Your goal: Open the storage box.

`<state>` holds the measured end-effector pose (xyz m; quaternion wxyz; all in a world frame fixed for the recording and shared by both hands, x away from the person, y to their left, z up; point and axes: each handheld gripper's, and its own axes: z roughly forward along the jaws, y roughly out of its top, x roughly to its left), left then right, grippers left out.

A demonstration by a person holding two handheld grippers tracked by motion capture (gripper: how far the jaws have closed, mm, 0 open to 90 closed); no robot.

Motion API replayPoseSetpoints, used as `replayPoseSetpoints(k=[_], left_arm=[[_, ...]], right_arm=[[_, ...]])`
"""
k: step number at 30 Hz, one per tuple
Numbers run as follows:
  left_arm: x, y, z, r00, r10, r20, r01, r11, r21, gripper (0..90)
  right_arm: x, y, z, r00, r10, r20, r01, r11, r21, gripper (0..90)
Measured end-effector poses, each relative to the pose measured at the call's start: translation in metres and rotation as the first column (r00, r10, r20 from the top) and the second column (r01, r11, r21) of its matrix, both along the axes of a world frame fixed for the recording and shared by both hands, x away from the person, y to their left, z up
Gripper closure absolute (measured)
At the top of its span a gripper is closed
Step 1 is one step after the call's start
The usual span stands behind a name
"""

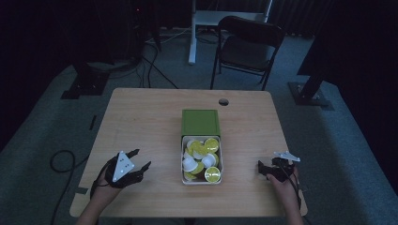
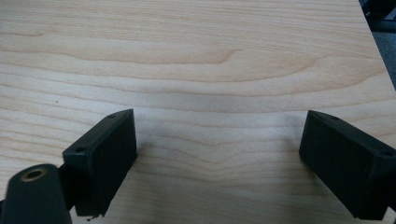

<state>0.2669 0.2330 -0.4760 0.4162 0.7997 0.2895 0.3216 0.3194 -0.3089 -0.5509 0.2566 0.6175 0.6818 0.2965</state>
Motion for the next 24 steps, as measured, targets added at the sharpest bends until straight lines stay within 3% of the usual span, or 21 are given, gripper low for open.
replayPoseSetpoints(k=[5,7,9,12,14,15,18,21,24], left_arm=[[0.002,0.014,-0.007,0.9985,0.018,-0.052,-0.021,0.9983,-0.054,32.0],[0.002,0.017,-0.009,0.998,0.029,-0.056,-0.032,0.9973,-0.066,30.6],[0.002,0.018,-0.013,0.9969,0.049,-0.061,-0.053,0.9973,-0.05,26.4],[0.002,0.02,-0.019,0.9947,0.06,-0.084,-0.065,0.9962,-0.058,21.2],[0.004,0.023,-0.023,0.9903,0.059,-0.125,-0.069,0.9949,-0.074,16.0],[0.006,0.024,-0.026,0.9843,0.051,-0.169,-0.067,0.9936,-0.091,13.9],[0.01,0.029,-0.032,0.9746,0.037,-0.221,-0.062,0.9927,-0.103,9.0],[0.013,0.035,-0.039,0.9646,0.04,-0.261,-0.067,0.9929,-0.098,0.0],[0.014,0.039,-0.045,0.9608,0.06,-0.271,-0.086,0.9927,-0.085,0.0]], right_arm=[[0.0,0.0,0.0,1.0,0.0,0.0,0.0,1.0,0.0,10.5],[0.0,0.0,0.0,1.0,0.0,0.0,0.0,1.0,0.0,10.6],[0.0,0.0,0.0,1.0,0.0,0.0,0.0,1.0,0.0,10.6],[0.0,0.0,0.0,1.0,0.0,0.0,0.0,1.0,0.0,10.6],[0.0,0.0,0.0,1.0,0.0,0.0,0.0,1.0,0.0,10.5],[0.0,0.0,0.0,1.0,0.0,0.0,0.0,1.0,0.0,10.6],[0.0,0.0,0.0,1.0,0.0,0.0,0.0,1.0,0.0,10.5],[0.0,0.0,0.0,1.0,0.0,0.0,0.0,1.0,0.0,10.5],[0.0,0.0,0.0,1.0,0.0,0.0,0.0,1.0,0.0,10.6]])
